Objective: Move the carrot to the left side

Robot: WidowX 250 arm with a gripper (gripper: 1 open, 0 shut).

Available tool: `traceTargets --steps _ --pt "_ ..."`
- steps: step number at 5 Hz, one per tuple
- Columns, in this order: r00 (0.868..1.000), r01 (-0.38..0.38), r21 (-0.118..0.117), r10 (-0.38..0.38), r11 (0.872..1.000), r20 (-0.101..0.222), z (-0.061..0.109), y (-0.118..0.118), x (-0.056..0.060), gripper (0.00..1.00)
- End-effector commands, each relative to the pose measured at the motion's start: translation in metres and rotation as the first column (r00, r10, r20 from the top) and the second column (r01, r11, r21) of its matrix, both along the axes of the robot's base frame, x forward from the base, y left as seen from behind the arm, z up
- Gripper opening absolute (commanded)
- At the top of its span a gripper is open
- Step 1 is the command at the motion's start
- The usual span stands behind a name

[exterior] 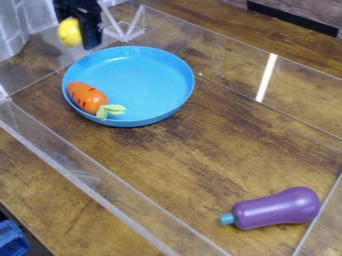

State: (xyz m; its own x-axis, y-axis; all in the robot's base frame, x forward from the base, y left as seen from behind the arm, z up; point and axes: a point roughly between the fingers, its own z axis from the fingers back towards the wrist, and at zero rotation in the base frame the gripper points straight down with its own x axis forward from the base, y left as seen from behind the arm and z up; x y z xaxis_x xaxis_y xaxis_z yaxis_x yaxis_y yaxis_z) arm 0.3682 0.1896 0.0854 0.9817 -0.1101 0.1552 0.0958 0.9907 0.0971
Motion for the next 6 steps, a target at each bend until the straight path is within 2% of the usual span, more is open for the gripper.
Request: traceTargets --steps 1,2,4,5,6 --pt "0.997 -0.017 0.063 0.013 0.998 0.071 0.031 -0.002 0.002 0.0" --pt "0.998 -0.047 0.076 0.043 0.996 0.048 0.018 -0.007 -0.002 0.0" --pt "0.999 0.035 0.084 -0.038 0.996 0.031 0.023 0.001 -0.005 0.0" --pt "0.997 -0.075 0.088 0.073 0.993 0.027 0.022 0.01 -0.007 0.0" --pt "0.983 -0.185 0.093 0.183 0.978 0.023 0.018 0.009 -0.009 0.0"
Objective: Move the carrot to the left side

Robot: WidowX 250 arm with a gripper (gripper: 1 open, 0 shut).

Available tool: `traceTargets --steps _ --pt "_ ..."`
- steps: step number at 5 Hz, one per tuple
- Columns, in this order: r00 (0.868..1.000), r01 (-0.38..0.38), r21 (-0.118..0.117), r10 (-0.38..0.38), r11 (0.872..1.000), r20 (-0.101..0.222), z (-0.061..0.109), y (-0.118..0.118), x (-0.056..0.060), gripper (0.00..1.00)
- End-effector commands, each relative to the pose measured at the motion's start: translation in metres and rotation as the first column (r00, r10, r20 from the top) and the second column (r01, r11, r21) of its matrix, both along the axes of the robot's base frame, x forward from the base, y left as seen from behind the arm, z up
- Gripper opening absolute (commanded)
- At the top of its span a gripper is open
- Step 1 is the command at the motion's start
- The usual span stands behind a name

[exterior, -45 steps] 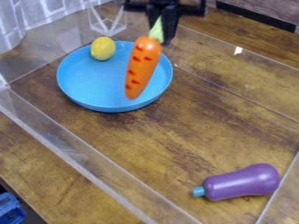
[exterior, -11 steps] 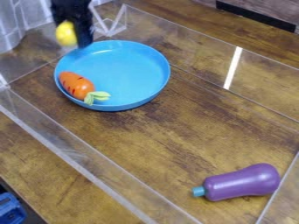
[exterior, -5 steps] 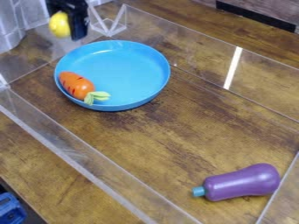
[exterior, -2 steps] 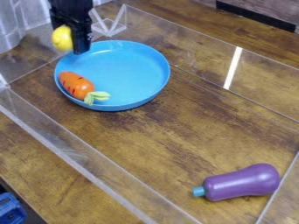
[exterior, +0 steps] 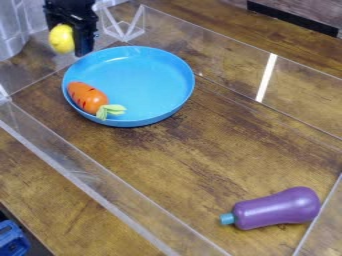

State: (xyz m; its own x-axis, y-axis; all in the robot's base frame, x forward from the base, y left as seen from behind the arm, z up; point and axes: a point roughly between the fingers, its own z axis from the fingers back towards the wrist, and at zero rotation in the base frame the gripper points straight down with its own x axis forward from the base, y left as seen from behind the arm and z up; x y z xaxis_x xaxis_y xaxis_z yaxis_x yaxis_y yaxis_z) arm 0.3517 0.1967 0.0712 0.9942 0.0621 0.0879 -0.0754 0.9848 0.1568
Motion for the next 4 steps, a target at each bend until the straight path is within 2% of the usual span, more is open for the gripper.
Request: traceTargets --steps 1,3,4 --pt "0.992 -0.113 0.044 0.111 0.993 0.055 0.021 -0.007 0.005 0.0" --pt "0.994 -0.108 0.059 0.107 0.992 0.028 0.013 -0.01 0.018 0.0" --pt "0.999 -0.043 0.067 0.042 0.997 0.019 0.011 -0.012 0.015 0.0"
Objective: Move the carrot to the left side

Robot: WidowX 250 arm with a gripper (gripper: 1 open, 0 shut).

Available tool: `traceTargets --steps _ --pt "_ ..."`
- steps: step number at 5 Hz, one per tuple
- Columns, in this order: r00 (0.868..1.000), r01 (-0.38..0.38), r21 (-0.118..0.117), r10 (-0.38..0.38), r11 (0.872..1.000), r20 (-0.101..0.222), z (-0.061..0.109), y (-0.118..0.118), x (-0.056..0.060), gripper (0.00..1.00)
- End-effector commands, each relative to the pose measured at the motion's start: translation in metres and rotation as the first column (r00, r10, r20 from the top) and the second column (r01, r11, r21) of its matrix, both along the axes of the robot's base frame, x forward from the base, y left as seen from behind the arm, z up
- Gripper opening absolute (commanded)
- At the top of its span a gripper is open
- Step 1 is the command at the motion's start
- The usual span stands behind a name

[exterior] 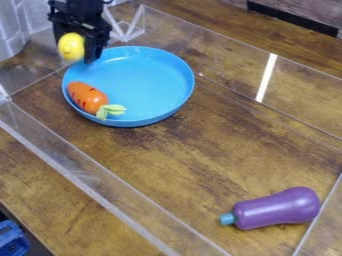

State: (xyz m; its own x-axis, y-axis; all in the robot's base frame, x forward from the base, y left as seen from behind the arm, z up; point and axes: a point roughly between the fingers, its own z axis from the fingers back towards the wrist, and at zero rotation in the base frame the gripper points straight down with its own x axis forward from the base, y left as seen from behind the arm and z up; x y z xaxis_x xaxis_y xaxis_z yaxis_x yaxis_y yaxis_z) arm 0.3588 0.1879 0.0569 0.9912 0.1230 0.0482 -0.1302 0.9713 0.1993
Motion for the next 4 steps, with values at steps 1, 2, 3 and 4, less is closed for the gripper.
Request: traceTargets --steps 1,2,3,4 --pt "0.995 0.088 0.039 -0.089 0.995 0.05 0.024 -0.005 0.005 0.0" --pt "0.999 -0.002 0.045 0.0 0.999 0.046 0.014 -0.004 0.008 0.0" --pt "0.995 -0.088 0.044 0.086 0.995 0.041 0.002 -0.005 0.011 1.0" --pt "0.994 -0.093 0.047 0.09 0.995 0.063 0.021 0.003 0.013 0.0"
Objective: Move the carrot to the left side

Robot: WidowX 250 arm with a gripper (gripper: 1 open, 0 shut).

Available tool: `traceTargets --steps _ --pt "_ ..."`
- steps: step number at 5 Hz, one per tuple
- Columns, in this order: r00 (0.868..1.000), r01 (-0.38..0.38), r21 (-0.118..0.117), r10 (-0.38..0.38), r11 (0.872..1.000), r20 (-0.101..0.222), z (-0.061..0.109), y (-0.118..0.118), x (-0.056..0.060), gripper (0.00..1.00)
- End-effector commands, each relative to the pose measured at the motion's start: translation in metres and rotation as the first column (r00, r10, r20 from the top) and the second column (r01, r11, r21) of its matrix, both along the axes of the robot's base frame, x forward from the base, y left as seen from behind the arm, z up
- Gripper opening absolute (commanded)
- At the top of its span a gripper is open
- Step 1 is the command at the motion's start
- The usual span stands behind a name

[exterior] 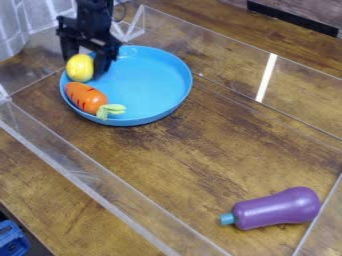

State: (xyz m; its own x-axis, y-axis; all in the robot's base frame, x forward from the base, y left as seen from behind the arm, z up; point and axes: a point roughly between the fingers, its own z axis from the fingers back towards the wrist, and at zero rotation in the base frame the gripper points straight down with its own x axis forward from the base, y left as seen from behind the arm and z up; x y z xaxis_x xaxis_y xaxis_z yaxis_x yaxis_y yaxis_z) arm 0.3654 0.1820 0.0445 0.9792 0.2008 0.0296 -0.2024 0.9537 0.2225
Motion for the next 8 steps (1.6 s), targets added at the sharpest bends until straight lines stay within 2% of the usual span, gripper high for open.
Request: traceTargets --steps 1,2,4,6,7,8 --pt "0.995 -0.013 0.047 0.009 0.999 0.098 0.051 0.013 0.008 0.0" --pt "0.995 -0.006 0.055 0.001 0.998 0.102 0.059 0.016 0.009 0.0" --pt "0.993 -0.058 0.065 0.051 0.996 0.106 0.081 0.019 0.002 0.0" --pt "0.992 -0.089 0.08 0.081 0.993 0.094 0.084 0.016 -0.008 0.0" --pt "0.993 -0.098 0.082 0.091 0.992 0.079 0.078 0.013 -0.018 1.0" --pt "0.994 -0.08 0.025 0.078 0.996 0.074 0.074 0.016 -0.01 1.0"
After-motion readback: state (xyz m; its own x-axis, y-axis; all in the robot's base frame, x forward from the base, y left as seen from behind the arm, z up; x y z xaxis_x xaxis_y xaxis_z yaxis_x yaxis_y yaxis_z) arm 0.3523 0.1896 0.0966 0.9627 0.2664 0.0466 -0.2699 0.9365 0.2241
